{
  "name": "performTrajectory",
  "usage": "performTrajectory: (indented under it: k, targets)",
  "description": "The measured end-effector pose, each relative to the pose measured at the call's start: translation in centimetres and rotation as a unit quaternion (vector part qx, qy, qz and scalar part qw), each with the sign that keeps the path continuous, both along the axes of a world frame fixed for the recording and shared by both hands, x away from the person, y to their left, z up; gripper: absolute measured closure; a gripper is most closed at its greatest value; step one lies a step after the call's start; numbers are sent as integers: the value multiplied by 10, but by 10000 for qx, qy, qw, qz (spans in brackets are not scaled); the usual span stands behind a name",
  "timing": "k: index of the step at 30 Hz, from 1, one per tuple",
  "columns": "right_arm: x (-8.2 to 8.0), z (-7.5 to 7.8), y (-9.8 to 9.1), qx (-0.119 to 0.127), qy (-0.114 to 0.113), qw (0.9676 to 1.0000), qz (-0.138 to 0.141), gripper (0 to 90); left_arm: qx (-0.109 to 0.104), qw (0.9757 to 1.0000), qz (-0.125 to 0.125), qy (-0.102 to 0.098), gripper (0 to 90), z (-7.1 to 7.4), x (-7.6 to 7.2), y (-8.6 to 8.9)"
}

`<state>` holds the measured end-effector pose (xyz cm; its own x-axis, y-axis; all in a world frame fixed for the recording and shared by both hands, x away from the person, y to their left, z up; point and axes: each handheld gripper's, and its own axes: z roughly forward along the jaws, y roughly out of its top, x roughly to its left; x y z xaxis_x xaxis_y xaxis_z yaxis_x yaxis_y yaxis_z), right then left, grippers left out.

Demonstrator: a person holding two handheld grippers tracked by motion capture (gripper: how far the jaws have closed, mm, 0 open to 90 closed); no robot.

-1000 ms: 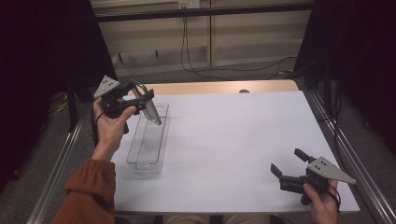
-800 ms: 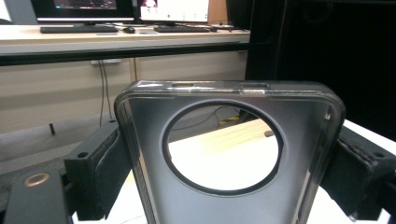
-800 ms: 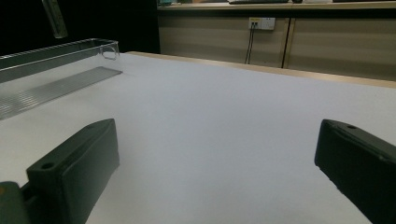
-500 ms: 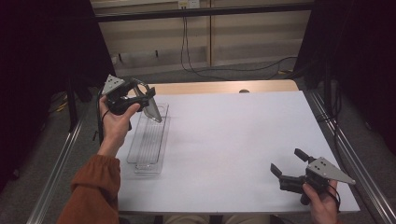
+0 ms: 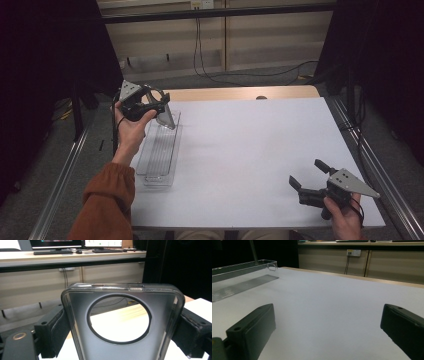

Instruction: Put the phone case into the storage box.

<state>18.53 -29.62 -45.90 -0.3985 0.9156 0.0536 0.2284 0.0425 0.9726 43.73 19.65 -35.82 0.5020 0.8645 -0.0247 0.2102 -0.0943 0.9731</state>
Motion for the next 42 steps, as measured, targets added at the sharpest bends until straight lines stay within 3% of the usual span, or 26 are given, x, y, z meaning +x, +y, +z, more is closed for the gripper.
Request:
performTrajectory:
  k: [2,17,20,22,33,42]
  targets:
    - [0,0,0,6,27,10000,21,0,20,9999,98,23,121,-2,2,0]
    - [0,-1,0,7,26,10000,42,0,28,9998,185,121,120,-18,17,-3]
    - [0,-1,0,-7,27,10000,77,0,251,9995,192,14,120,-20,17,-5]
    - [0,-1,-1,-12,32,10000,71,0,108,9997,205,51,119,-22,19,-6]
    - [1,-2,0,-54,36,10000,65,0,301,9989,306,179,120,-34,30,-3]
    - [0,-2,0,-34,62,9999,100,0,259,9991,280,166,120,-44,38,-9]
